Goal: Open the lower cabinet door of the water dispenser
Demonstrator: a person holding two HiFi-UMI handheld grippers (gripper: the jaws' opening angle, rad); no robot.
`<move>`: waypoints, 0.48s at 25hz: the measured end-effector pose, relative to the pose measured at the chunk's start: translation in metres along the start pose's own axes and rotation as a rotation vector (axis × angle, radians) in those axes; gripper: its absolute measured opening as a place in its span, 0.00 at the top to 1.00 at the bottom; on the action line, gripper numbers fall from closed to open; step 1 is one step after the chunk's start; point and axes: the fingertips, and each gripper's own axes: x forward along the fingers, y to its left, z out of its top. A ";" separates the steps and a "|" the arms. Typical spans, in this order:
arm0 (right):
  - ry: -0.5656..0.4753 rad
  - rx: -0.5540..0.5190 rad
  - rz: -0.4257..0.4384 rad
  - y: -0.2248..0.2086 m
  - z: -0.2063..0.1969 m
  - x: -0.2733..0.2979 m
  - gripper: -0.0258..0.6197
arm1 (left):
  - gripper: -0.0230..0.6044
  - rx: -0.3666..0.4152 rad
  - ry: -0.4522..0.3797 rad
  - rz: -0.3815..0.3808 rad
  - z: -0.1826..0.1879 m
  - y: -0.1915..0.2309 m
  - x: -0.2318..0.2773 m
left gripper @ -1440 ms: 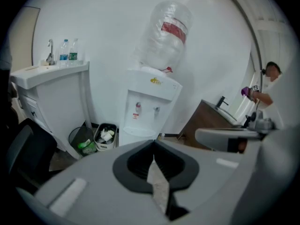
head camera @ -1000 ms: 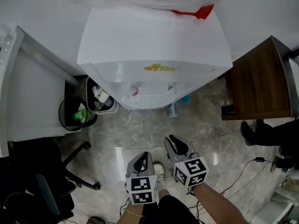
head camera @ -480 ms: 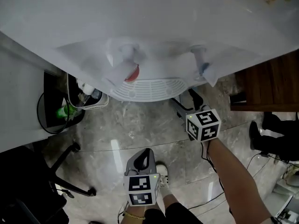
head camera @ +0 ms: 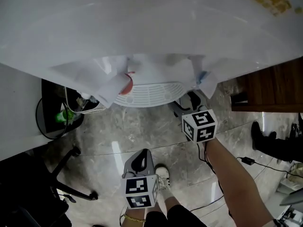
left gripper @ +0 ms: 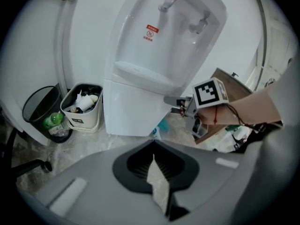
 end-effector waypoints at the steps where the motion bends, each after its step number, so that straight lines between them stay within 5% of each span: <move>1: -0.003 0.009 -0.004 0.000 0.000 -0.001 0.43 | 0.95 0.004 0.001 0.000 -0.001 -0.001 0.000; 12: -0.021 0.075 -0.020 0.030 -0.037 -0.050 0.55 | 0.95 0.024 0.002 0.004 -0.008 -0.010 -0.006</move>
